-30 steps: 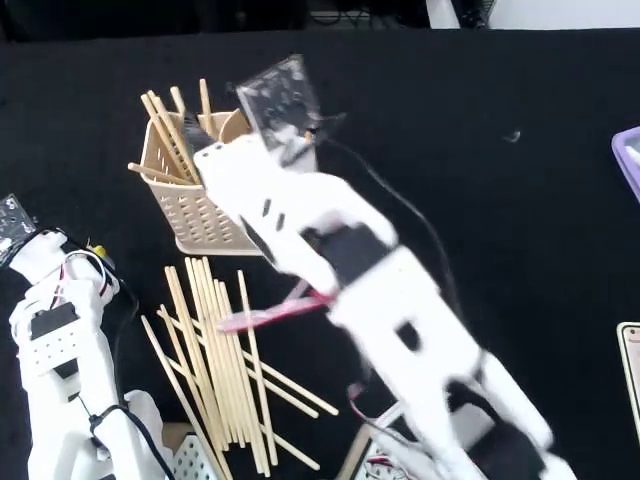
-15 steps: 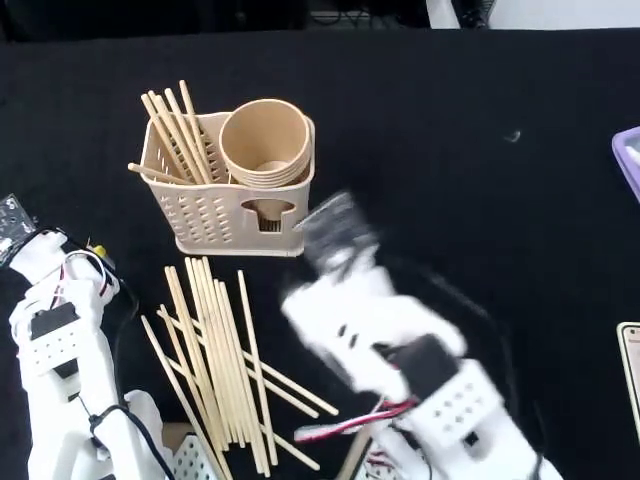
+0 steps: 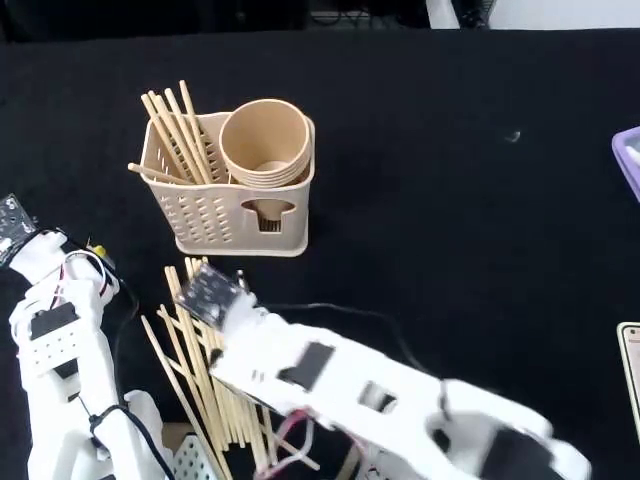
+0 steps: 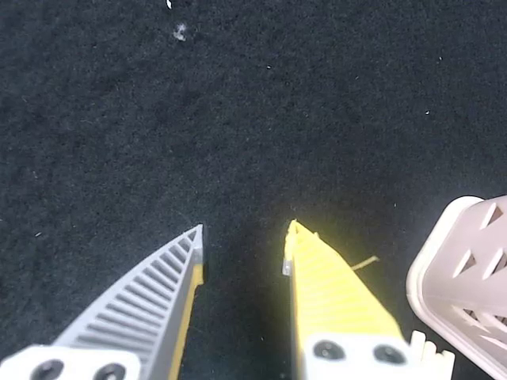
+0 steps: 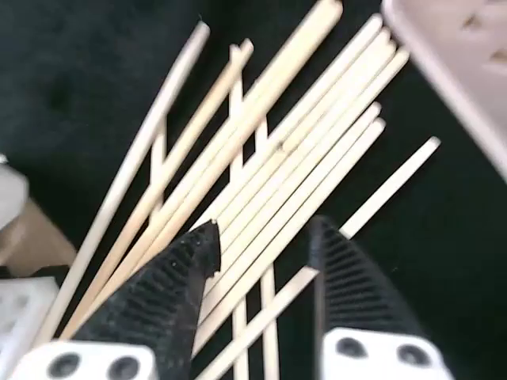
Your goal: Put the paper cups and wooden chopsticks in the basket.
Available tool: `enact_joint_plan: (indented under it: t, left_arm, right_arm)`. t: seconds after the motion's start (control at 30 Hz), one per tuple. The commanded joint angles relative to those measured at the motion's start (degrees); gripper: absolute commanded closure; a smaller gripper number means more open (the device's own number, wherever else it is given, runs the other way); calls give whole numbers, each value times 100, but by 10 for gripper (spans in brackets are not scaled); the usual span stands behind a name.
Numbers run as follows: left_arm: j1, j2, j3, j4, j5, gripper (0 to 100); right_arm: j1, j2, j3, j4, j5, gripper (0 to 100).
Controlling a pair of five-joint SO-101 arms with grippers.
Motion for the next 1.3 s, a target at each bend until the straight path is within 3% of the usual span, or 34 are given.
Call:
enact_joint_plan:
  t: [0.0, 0.23, 0.4, 0.53, 0.83, 1.27]
  left_arm:
    - [-48, -62, -48, -88, 0, 827]
    - [-48, -62, -48, -97, 0, 827]
    - [-48, -62, -48, -97, 0, 827]
    - [-48, -62, -48, -97, 0, 827]
    - [-48, -62, -48, -97, 0, 827]
    - [-48, -62, -48, -123, 0, 827]
  right_arm:
    - [123, 1666, -1279, 422, -290, 733]
    - [229, 2580, -2360, 1741, -281, 769]
    - [237, 2580, -2369, 1758, -229, 889]
    - [237, 2404, -2360, 1758, 457, 986]
    - [290, 1367, -1807, 1837, 615, 988]
    - [1389, -1288, -927, 1969, 1055, 988]
